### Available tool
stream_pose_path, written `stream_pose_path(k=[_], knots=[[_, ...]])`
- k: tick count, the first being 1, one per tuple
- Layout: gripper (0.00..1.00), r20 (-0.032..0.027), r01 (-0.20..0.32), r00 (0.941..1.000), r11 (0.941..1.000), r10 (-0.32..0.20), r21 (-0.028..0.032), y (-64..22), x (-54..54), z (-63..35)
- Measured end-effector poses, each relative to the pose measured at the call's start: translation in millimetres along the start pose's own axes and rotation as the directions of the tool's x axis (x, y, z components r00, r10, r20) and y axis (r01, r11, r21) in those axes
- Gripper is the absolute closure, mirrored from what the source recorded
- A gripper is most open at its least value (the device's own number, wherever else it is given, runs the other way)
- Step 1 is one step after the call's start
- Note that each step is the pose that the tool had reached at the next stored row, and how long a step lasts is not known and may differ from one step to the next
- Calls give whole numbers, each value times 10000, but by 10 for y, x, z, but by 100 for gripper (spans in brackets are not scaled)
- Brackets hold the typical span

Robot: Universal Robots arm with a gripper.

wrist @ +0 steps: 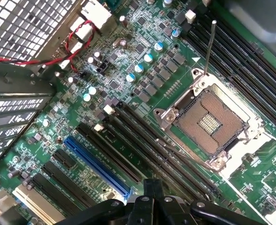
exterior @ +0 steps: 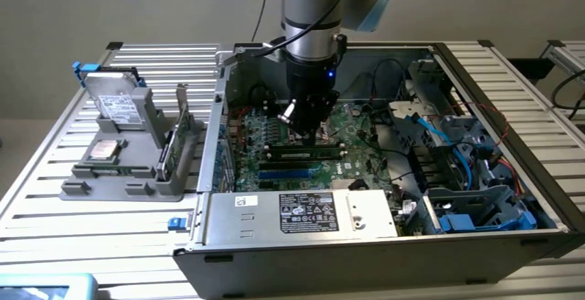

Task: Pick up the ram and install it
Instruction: 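Press down the ram until it locks into place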

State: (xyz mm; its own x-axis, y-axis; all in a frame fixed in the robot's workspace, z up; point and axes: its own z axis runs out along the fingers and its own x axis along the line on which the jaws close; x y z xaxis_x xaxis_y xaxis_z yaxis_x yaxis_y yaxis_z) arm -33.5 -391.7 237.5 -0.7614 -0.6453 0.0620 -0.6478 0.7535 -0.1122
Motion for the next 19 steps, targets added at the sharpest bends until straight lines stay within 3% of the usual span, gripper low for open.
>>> stream_pose_path(k=[10, 15, 19], knots=[[89, -90, -1172, 9931, 9931, 1172, -32, 0, 0, 0], [89, -154, -1791, 9837, 9838, 1790, -52, 0, 0, 0], [89, -213, -2319, 9726, 9727, 2317, -69, 0, 0, 0]])
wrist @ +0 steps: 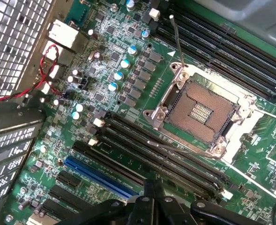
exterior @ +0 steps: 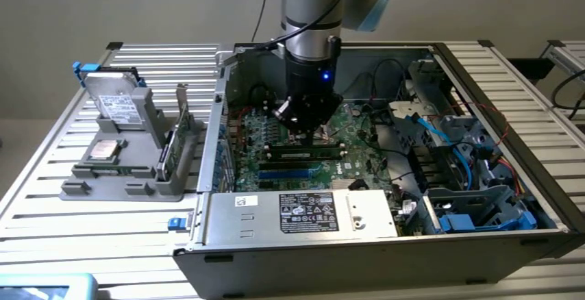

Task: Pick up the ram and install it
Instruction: 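Press down the ram until it locks into place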

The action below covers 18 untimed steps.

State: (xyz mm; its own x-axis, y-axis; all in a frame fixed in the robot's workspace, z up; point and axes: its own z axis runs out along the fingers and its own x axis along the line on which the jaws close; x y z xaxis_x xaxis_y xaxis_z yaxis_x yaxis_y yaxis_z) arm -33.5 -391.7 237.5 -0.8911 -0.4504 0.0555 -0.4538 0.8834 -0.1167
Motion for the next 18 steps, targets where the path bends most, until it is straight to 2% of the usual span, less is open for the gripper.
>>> stream_pose_path(k=[11, 14, 18], knots=[[89, -62, -1001, 9950, 9950, 1000, -24, 0, 0, 0], [89, -91, -1339, 9910, 9910, 1339, -34, 0, 0, 0], [89, -143, -1850, 9826, 9827, 1850, -49, 0, 0, 0]])
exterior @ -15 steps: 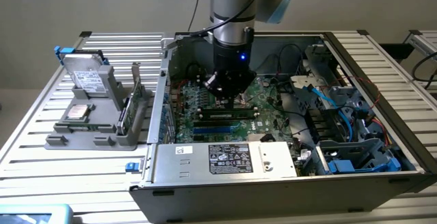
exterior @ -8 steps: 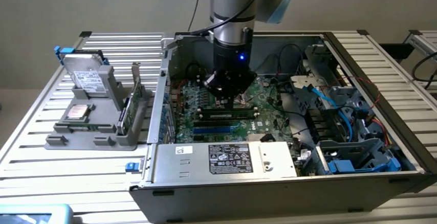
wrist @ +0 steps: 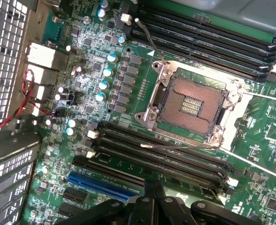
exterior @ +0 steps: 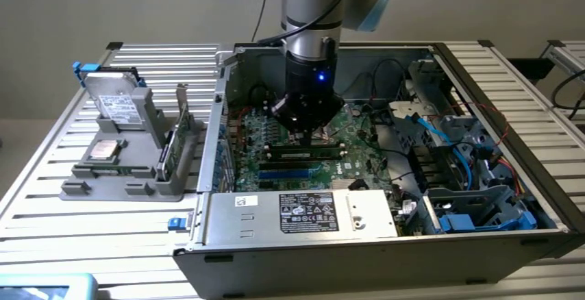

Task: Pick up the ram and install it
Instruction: 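Press down the ram until it locks into place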

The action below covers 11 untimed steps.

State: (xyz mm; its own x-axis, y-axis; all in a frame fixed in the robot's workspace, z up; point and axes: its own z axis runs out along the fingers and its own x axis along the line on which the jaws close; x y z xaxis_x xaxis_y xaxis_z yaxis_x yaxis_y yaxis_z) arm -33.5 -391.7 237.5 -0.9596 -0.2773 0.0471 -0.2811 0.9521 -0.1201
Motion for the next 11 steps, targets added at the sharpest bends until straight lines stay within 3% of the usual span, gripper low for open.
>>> stream_pose_path(k=[6, 11], knots=[[89, -62, -767, 9970, 9970, 767, -25, 0, 0, 0], [89, 6, -1261, 9920, 9920, 1261, -21, 0, -1, -2]])
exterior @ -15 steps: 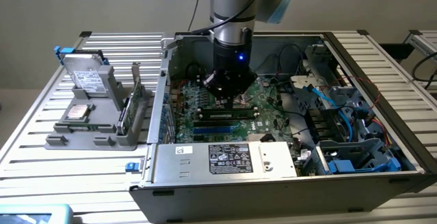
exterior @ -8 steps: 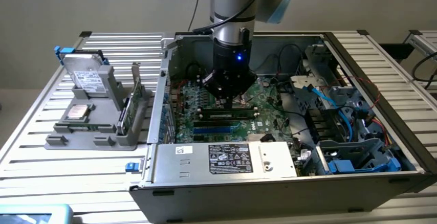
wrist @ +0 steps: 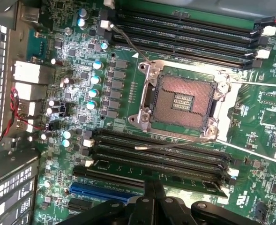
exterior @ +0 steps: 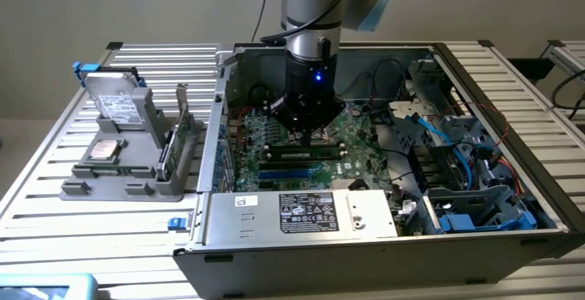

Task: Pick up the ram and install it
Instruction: 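Press down the ram until it locks into place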

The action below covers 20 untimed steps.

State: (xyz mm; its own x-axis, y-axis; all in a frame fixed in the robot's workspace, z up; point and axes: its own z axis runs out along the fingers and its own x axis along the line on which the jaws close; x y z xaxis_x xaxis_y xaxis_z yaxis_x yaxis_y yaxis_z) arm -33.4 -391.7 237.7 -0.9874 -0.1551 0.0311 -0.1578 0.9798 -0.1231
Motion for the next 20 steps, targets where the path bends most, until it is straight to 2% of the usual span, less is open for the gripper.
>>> stream_pose_path(k=[3, 5, 8, 10, 12, 20], knots=[[89, 33, -293, 9996, 9996, 293, 2, -1, 0, -3], [89, 35, -480, 9988, 9988, 480, 9, -1, 1, -6], [89, 74, -659, 9978, 9978, 659, 70, -2, 0, -10], [89, 121, -755, 9971, 9971, 754, 116, -3, -2, -12], [89, 149, -858, 9962, 9962, 856, 130, -3, -4, -12], [89, 161, -1114, 9937, 9937, 1112, 133, -4, -12, -13]])
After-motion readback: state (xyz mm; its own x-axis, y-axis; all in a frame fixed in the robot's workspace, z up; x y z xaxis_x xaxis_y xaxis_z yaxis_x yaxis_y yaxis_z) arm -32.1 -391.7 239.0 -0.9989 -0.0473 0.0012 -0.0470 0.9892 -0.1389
